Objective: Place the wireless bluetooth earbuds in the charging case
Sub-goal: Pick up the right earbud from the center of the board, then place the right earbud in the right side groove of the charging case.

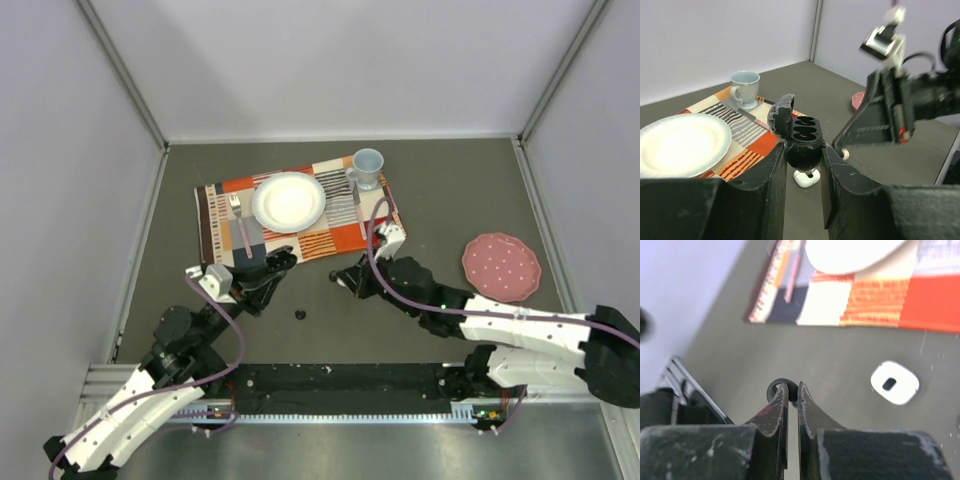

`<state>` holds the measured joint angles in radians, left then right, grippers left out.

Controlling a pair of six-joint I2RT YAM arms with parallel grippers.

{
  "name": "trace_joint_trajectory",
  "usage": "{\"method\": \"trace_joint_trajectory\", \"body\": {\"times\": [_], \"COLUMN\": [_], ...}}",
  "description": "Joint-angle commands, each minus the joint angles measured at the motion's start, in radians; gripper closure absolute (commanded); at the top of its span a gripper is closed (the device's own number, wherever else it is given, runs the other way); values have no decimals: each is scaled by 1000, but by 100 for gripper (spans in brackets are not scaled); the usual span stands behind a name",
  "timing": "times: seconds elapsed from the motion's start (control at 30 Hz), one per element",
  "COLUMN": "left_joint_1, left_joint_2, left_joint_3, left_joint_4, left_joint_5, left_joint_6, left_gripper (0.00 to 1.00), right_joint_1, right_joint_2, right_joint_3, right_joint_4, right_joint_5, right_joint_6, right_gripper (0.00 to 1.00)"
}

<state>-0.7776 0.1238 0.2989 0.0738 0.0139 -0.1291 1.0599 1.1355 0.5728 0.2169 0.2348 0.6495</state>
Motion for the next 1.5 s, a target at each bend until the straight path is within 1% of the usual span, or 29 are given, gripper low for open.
{"method": "trace_joint_trajectory", "body": {"times": [0.0,0.13,0.27,0.4,0.5,0.63,0.87,0.97,1.27,1.47], "left_joint_1": [0,-2,-2,-2,-2,-2,-2,-2,0,-2], "left_joint_2": [27,68,105,138,151,158,160,169,162,155], "left_joint_3": [-26,-43,-55,-63,-66,-75,-93,-96,-104,-113], "left_joint_4": [130,193,276,325,351,394,446,457,485,514], "left_joint_5": [6,44,99,138,170,178,161,166,132,135], "left_joint_6": [-33,-53,-72,-86,-89,-101,-116,-119,-129,-136], "left_gripper": [100,100,100,100,100,100,100,100,100,100], "right_joint_1": [41,69,95,112,114,129,167,175,195,199], "right_joint_2": [-123,-169,-151,-108,-86,-60,-37,-28,-14,1], "right_joint_3": [25,65,104,139,162,167,165,157,153,136], "right_joint_4": [119,206,291,360,378,406,438,466,458,463], "right_joint_5": [165,189,170,153,130,98,87,89,97,139], "right_joint_6": [-40,-79,-134,-163,-172,-178,-180,-180,-189,-208], "right_gripper": [100,100,100,100,100,100,100,100,100,100]}}
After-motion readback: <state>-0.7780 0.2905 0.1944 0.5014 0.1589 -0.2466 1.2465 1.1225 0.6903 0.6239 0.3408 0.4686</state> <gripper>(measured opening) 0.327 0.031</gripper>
